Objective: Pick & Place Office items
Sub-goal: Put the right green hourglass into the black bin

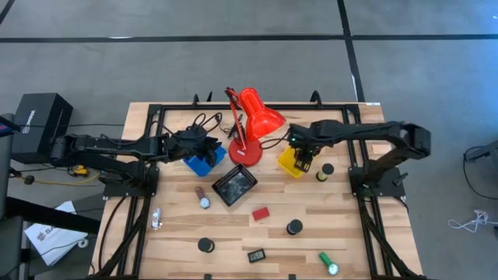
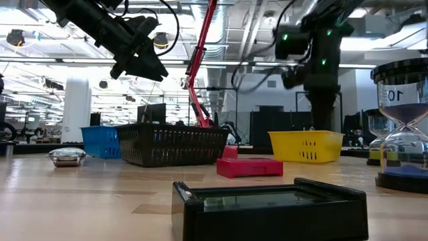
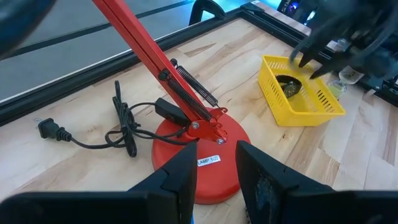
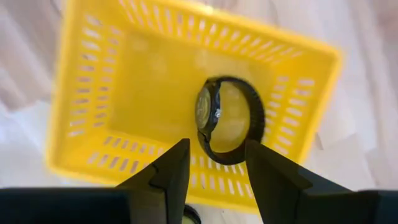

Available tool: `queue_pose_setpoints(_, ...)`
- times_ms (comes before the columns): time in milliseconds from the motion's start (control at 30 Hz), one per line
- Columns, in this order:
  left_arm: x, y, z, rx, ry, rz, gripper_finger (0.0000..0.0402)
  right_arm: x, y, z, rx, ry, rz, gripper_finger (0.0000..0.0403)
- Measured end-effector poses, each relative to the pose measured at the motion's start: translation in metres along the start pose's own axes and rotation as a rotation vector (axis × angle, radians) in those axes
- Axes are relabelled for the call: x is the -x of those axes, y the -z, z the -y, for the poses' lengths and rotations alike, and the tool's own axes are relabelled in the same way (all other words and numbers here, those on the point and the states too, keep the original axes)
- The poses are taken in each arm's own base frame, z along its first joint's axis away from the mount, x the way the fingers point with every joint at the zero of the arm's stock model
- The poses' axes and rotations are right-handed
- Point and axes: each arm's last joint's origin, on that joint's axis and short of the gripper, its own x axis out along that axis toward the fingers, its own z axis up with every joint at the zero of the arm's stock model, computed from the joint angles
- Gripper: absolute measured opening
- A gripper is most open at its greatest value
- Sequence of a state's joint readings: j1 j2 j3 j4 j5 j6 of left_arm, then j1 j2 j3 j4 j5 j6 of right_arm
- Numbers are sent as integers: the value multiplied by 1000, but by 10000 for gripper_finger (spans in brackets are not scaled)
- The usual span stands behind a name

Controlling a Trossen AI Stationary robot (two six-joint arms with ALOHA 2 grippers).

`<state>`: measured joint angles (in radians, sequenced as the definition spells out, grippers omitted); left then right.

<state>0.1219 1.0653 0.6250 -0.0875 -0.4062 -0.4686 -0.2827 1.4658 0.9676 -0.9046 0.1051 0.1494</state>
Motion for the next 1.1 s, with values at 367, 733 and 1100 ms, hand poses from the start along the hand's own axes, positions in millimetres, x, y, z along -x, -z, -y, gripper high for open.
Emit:
queue_pose_setpoints(367, 0, 0, 0, 0, 14, -7, 106, 51, 23, -24, 212, -166, 192, 145)
queue_pose_setpoints(733, 6, 7, 14, -32, 101, -36, 106, 60, 62, -51, 423, -324, 362, 145)
queue_pose_setpoints(1100, 11, 11, 24, -48, 150, -42, 106, 58, 78, -44, 422, -343, 491, 145)
